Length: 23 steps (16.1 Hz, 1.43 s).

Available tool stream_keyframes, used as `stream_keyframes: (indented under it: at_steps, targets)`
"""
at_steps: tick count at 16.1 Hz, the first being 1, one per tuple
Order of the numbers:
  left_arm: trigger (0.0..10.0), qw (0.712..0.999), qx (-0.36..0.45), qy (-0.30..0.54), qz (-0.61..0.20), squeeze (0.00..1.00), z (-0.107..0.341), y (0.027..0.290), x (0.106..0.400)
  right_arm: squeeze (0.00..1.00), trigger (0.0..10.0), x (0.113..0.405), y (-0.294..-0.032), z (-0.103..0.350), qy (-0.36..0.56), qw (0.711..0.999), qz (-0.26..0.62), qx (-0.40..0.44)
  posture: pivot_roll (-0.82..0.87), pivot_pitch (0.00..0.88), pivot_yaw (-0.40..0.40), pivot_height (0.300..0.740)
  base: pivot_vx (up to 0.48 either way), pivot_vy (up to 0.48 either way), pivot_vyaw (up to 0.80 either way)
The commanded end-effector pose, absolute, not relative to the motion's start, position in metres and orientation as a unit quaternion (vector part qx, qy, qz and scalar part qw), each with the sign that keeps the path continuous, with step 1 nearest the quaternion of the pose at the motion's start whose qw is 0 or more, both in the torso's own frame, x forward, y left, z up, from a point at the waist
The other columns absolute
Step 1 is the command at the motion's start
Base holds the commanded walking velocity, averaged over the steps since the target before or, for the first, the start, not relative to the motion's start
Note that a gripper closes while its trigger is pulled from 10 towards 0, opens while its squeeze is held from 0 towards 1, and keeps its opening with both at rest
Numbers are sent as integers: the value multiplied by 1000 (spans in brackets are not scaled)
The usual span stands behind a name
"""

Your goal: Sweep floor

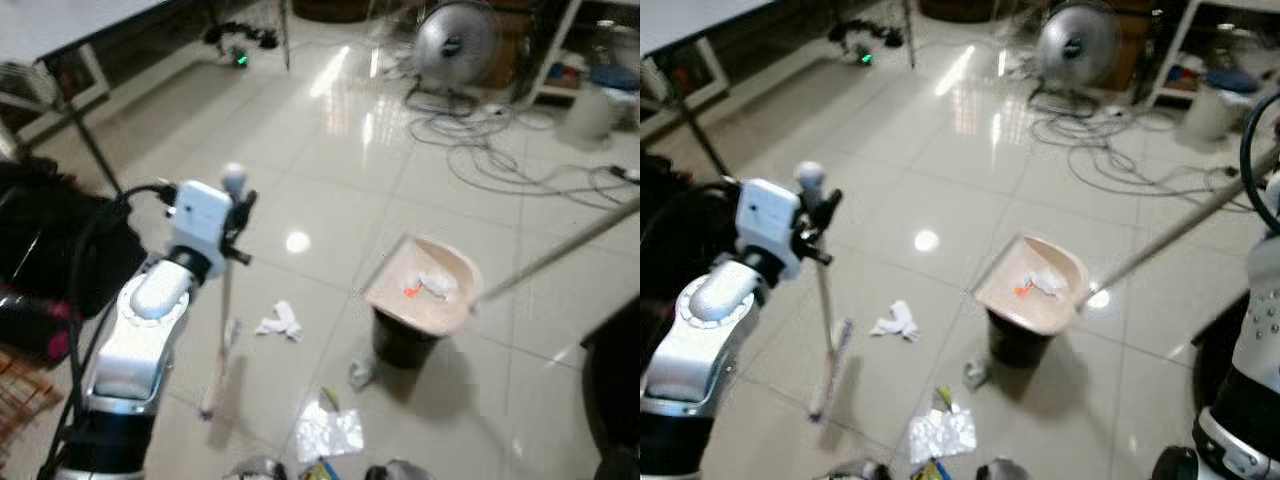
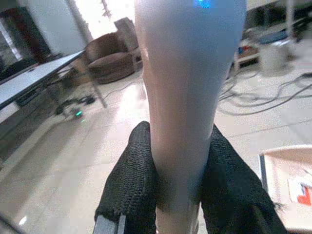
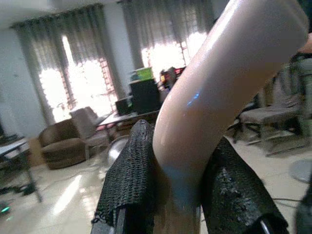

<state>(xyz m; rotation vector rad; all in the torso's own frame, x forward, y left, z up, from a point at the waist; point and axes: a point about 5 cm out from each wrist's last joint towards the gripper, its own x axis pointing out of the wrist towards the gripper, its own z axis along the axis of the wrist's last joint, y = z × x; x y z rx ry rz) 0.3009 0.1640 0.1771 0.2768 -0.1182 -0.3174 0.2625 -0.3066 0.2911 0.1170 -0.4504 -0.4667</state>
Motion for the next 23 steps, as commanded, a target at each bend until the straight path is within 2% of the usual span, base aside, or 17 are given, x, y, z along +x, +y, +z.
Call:
stream_keyframes:
  at_steps: [1,3,6,13,20,23]
  targets:
    - [10000,974,151,-77,-152,0,185,167,301,0,10000,259,-302,304,-252,941,-219,55,-15,72,27,740,0,-398,0]
    - [10000,980,129,-48,-143,0,180,173,302,0,10000,261,-299,304,-250,943,-211,54,-13,74,24,740,0,240,0]
    - [10000,982,135,-47,-125,0,181,179,303,0,10000,262,-298,305,-250,944,-207,53,-12,77,23,740,0,479,0]
    - [10000,984,136,-44,-111,0,182,184,303,0,10000,268,-299,312,-259,943,-203,47,-9,85,18,740,0,0,0]
    - [10000,981,134,-59,-128,0,185,175,301,0,10000,277,-288,317,-269,945,-181,50,-8,99,13,740,0,0,0]
    - [10000,981,134,-60,-131,0,186,175,301,0,10000,274,-287,313,-263,946,-181,52,-8,105,16,740,259,0,0]
